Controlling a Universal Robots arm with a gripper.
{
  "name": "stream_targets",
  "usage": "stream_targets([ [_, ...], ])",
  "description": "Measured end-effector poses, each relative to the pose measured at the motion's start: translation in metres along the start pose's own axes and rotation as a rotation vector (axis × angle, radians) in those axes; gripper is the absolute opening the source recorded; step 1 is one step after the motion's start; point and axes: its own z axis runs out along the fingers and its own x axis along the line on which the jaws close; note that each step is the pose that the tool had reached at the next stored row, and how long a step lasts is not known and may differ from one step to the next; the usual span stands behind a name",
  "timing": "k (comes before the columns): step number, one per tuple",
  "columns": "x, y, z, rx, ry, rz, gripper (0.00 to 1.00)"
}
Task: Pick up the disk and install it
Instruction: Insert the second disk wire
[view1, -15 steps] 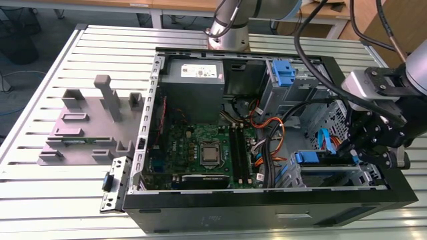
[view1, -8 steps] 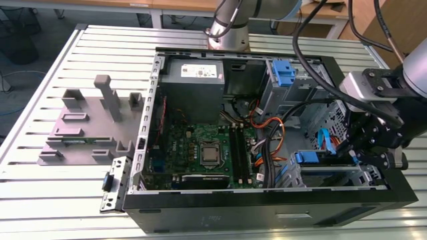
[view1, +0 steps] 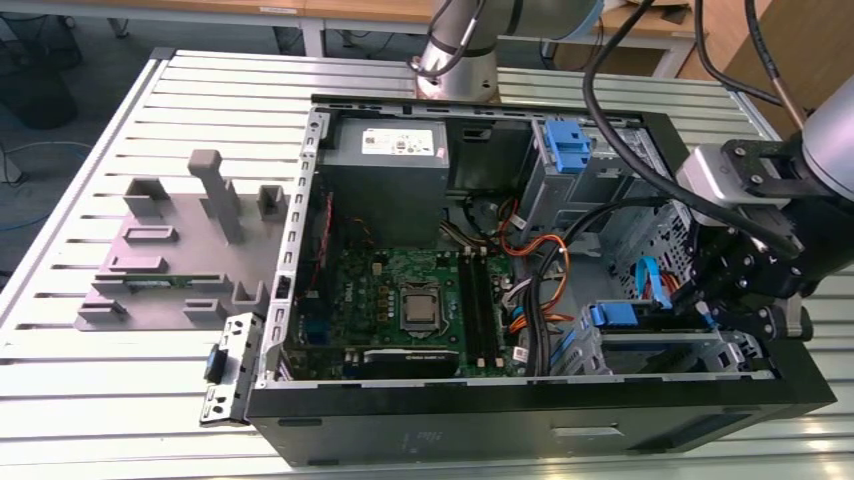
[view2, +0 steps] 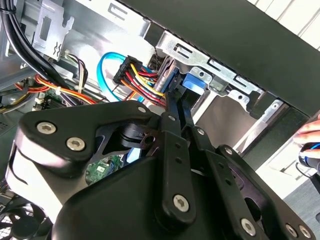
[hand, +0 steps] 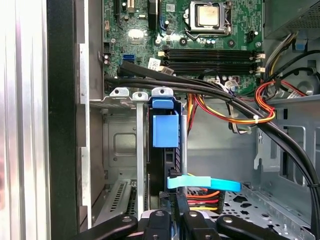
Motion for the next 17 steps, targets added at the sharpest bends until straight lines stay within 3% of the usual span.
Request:
stream_targets([
  [15,0.0001,0.0001,0.0021,0.0000,-0.0010,0.000,0.17],
  [16,0.0002,0.0002,0.0020,0.0000,-0.0006,0.000,0.24],
  [17,0.0001,0.0001,0.0018,0.0001,-0.0003,0.000,0.24],
])
